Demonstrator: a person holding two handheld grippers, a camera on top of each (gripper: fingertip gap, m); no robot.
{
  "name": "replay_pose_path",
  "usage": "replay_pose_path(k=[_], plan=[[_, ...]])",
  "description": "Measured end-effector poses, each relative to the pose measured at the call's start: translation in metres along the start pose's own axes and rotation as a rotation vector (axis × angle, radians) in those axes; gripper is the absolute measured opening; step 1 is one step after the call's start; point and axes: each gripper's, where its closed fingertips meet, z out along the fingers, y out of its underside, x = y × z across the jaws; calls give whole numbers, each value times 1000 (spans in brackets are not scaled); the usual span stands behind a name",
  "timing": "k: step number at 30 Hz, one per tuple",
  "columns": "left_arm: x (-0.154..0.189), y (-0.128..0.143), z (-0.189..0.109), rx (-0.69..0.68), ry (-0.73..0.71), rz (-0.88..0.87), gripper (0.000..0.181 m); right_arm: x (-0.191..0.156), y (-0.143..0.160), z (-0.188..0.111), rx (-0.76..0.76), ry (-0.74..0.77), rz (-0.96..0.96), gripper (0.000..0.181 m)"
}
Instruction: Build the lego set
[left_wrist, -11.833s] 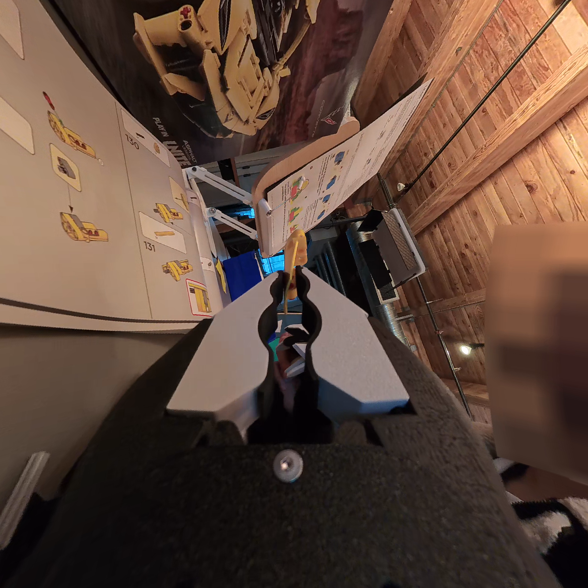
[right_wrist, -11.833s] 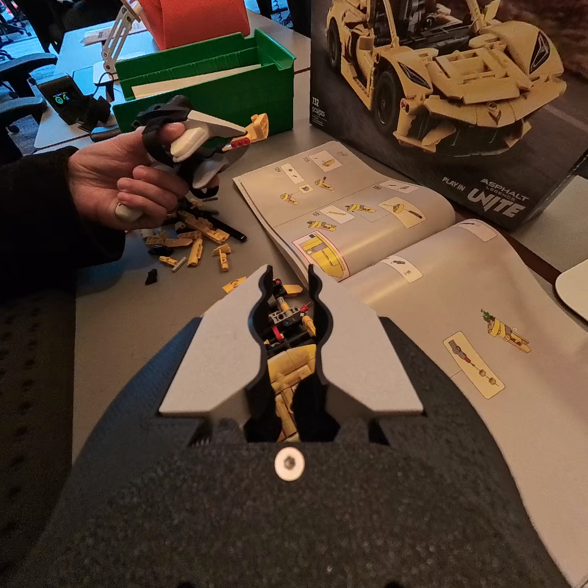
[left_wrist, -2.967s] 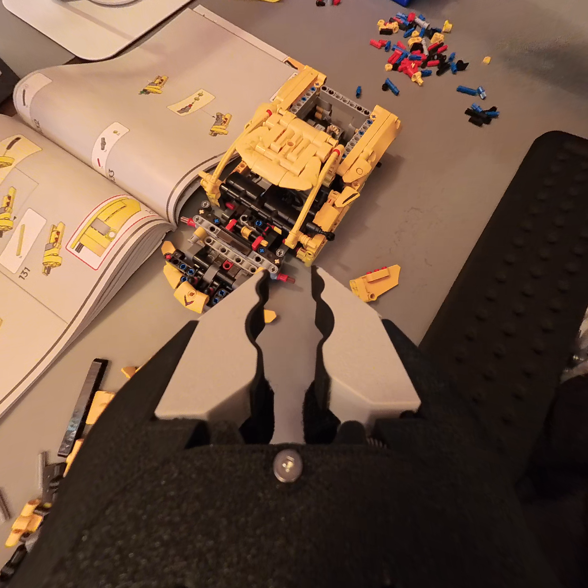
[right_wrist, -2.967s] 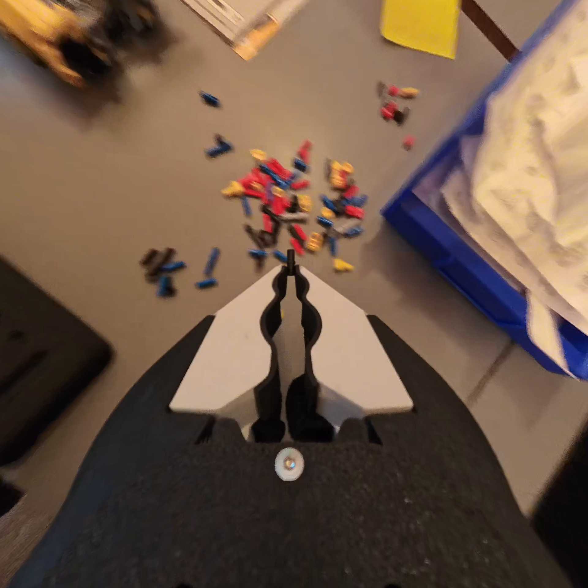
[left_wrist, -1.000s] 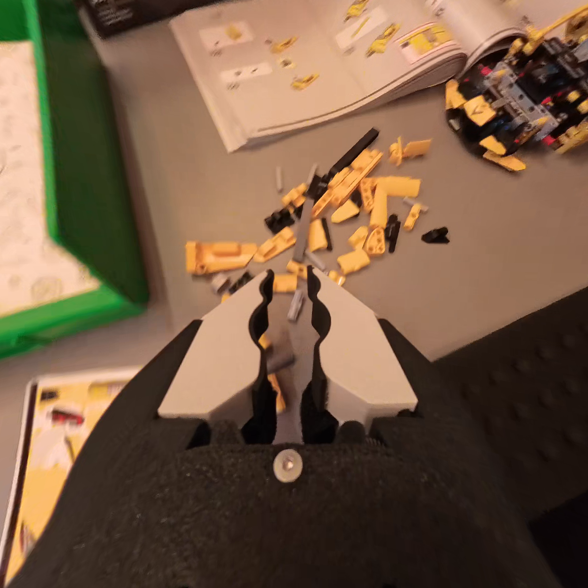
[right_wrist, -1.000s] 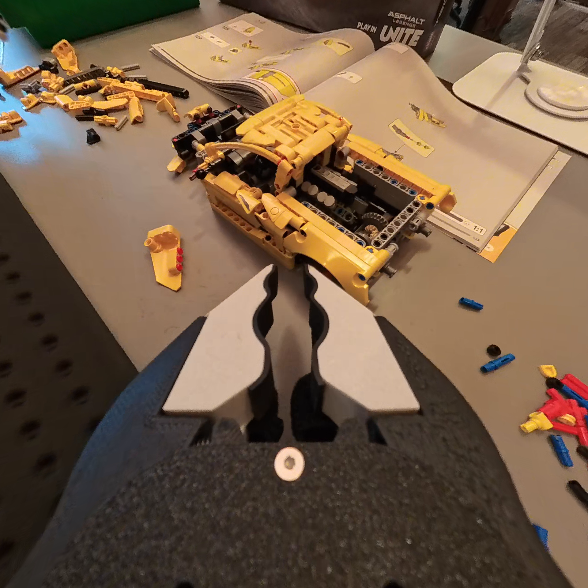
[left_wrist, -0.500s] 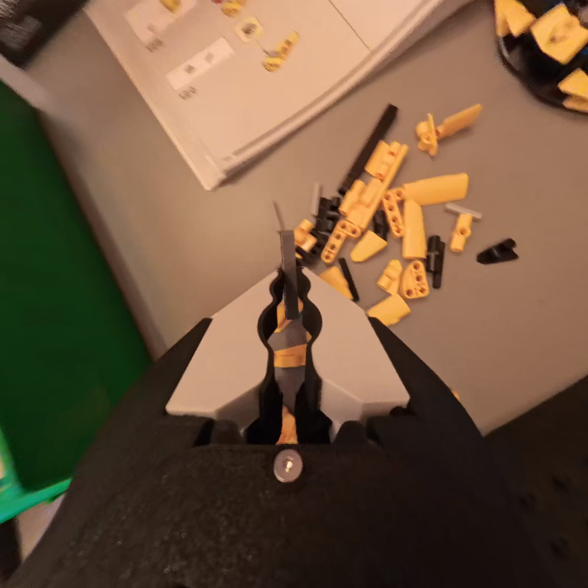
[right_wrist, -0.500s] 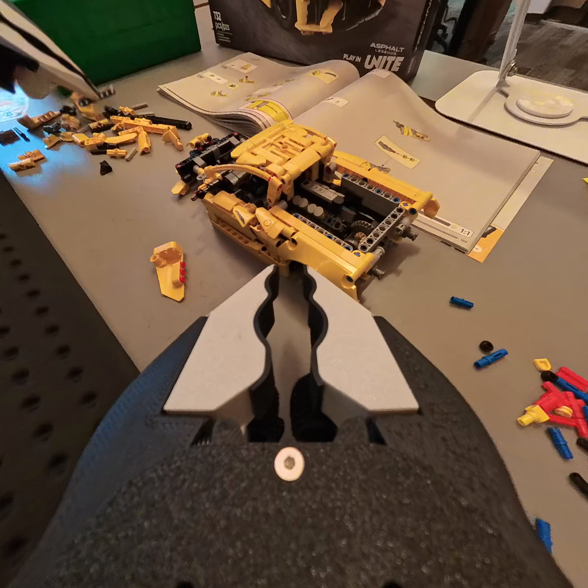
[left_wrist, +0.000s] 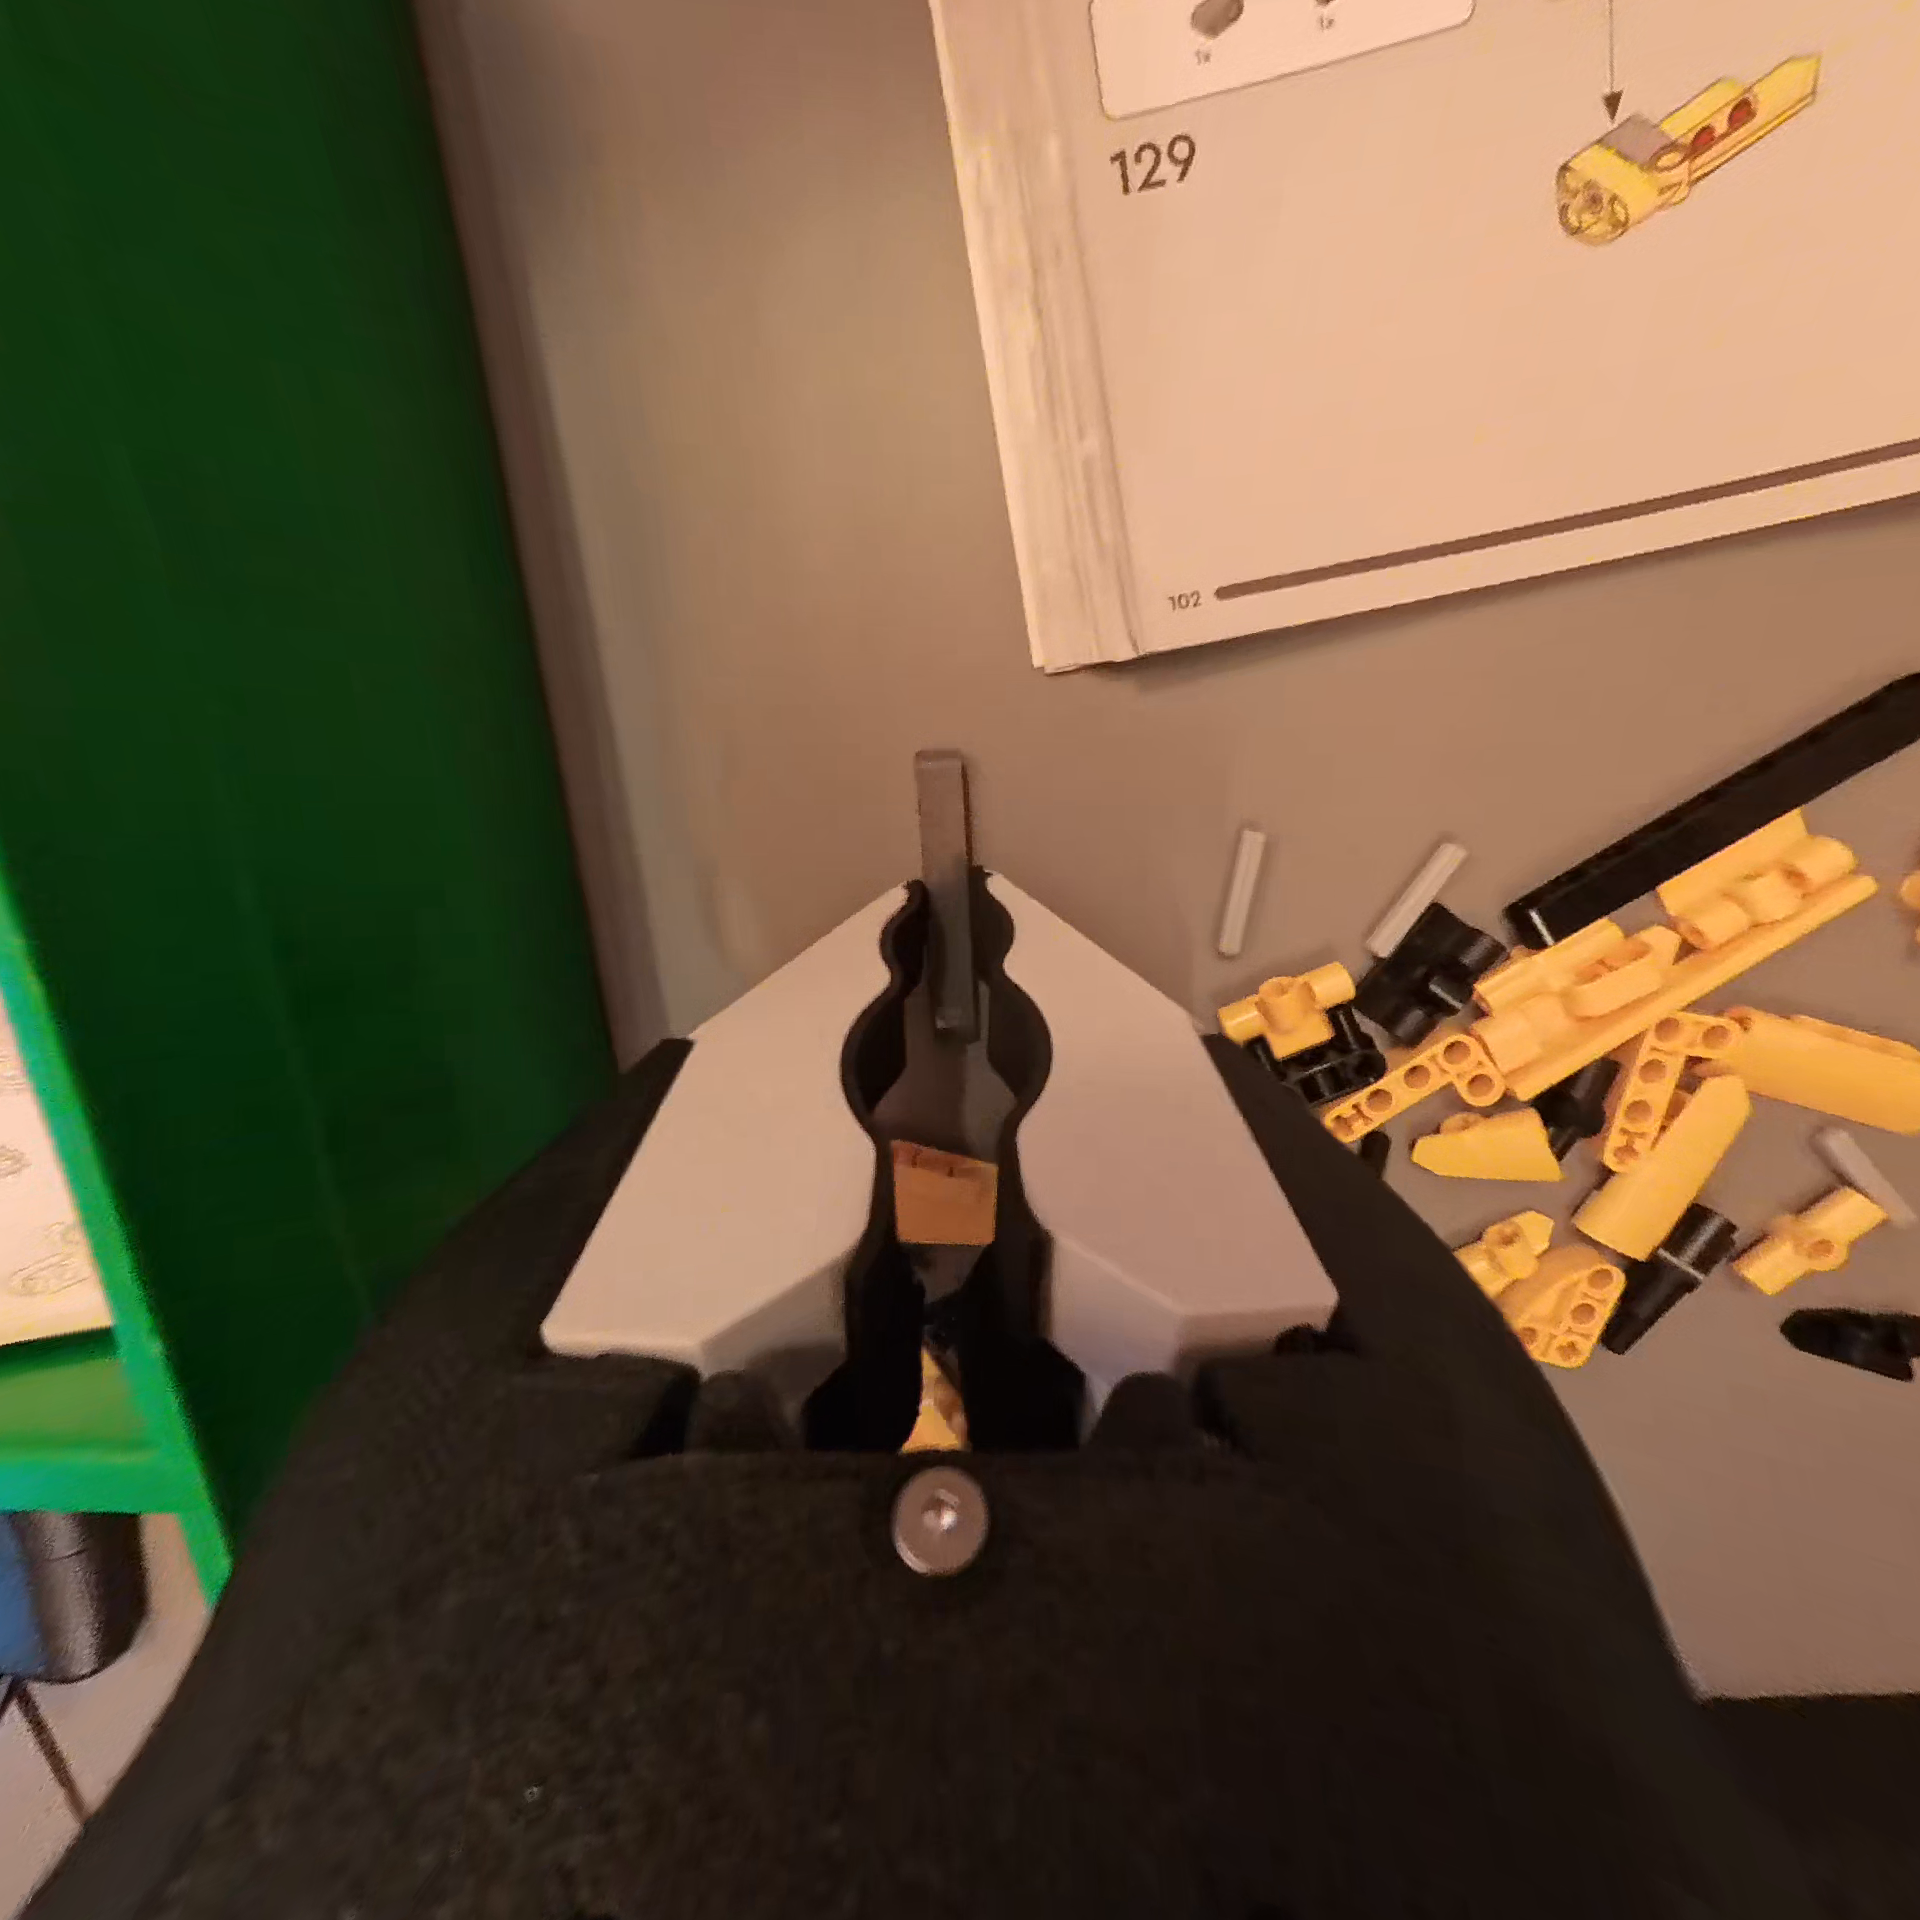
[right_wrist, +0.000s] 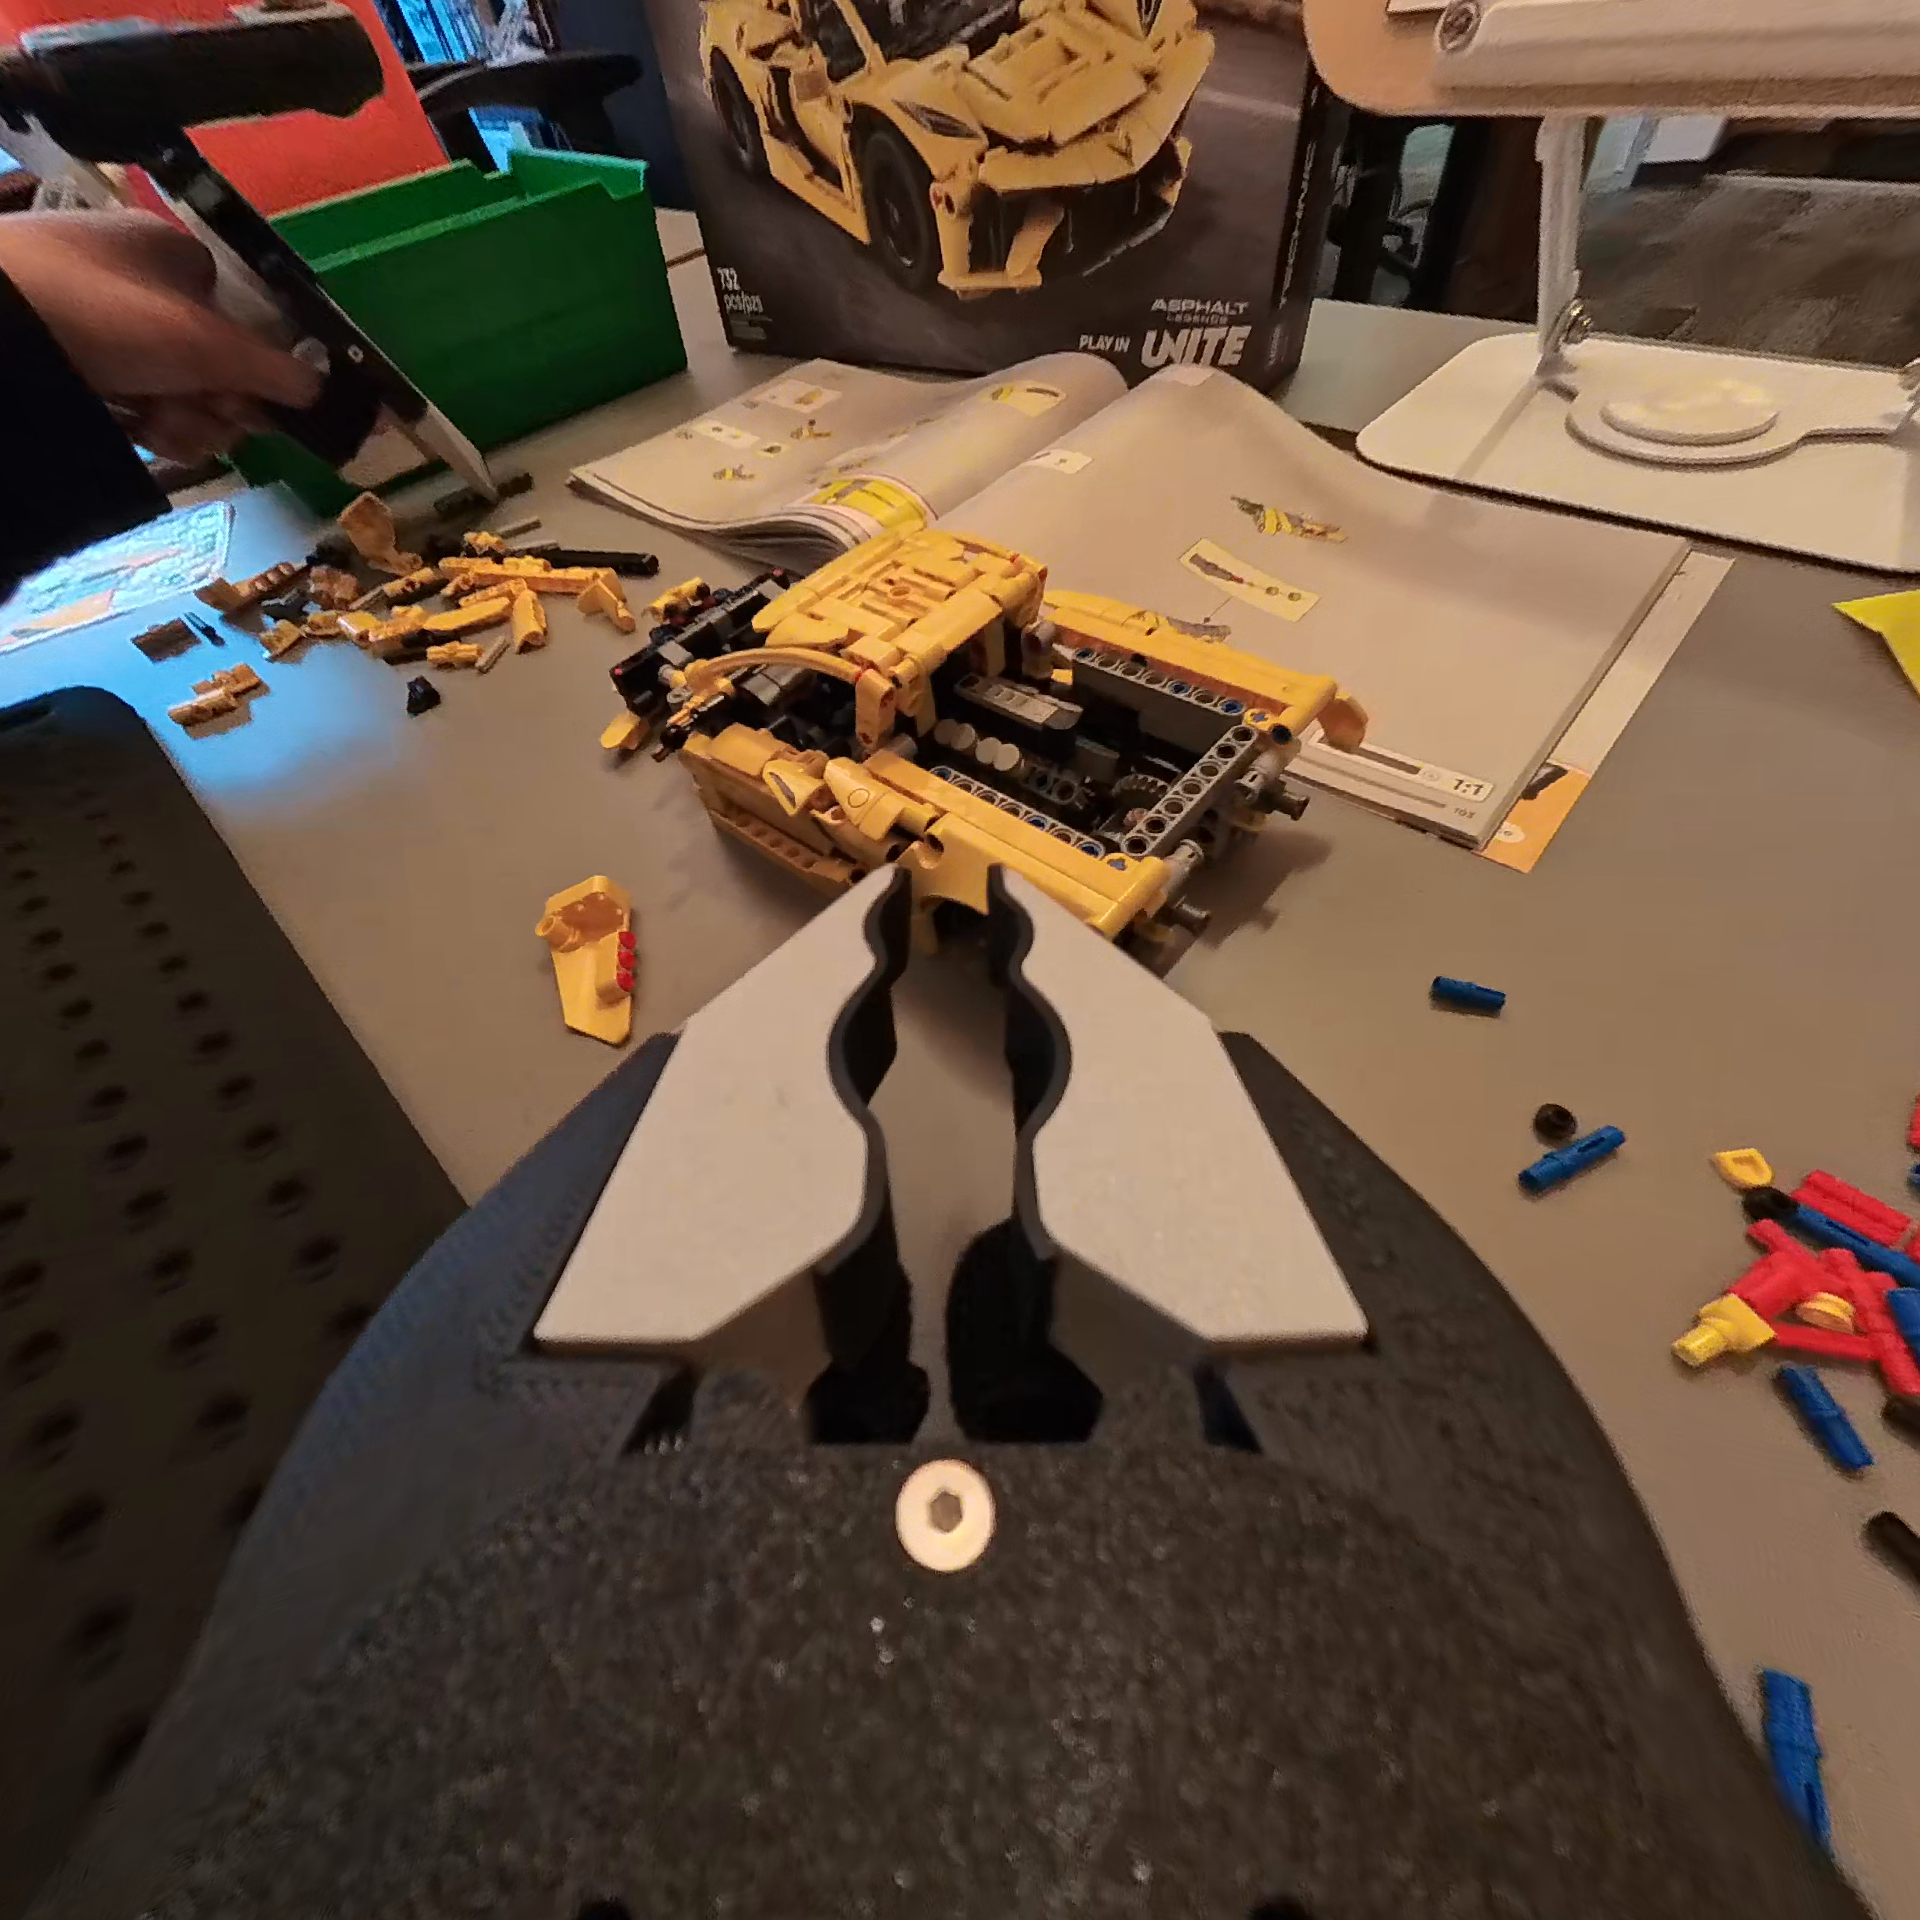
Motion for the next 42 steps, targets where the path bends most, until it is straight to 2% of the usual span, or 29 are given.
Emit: replay_pose_path(k=[3,5,7,10,12,16,19,22,29,31,36,38,39,41,42], plan=[[1,4,-2,-10,3,-3,11,-1,-2,-1,14,-24,22,13],[-1,8,-18,37,-6,-5,29,-1,-2,-2,17,-40,34,13],[-6,16,-44,124,-16,-22,29,-2,-2,-2,20,-45,40,13],[-8,45,-67,179,39,-174,28,-3,-2,0,15,-51,40,13],[0,58,-67,222,83,-301,28,-4,0,1,4,-56,35,13],[-7,74,-47,225,25,-496,29,-7,2,3,-11,-65,19,12],[-16,82,-38,187,-17,-531,29,-8,2,3,-11,-68,14,12],[-21,86,-35,157,-60,-503,29,-7,1,2,-8,-64,14,12],[-13,78,-28,150,-18,-483,25,-8,1,2,-5,-63,11,13],[-11,76,-27,152,-7,-473,15,-8,1,2,-6,-62,12,13],[-14,83,-36,132,-7,-431,15,-7,1,2,-6,-60,16,13],[-4,71,-54,210,71,-384,15,-7,1,2,-7,-59,18,13],[10,58,-69,286,157,-328,15,-7,1,2,-7,-59,17,13],[60,28,-116,498,412,-123,15,-7,2,3,-11,-60,14,12],[84,19,-140,605,486,-3,15,-7,2,3,-14,-60,13,12]])
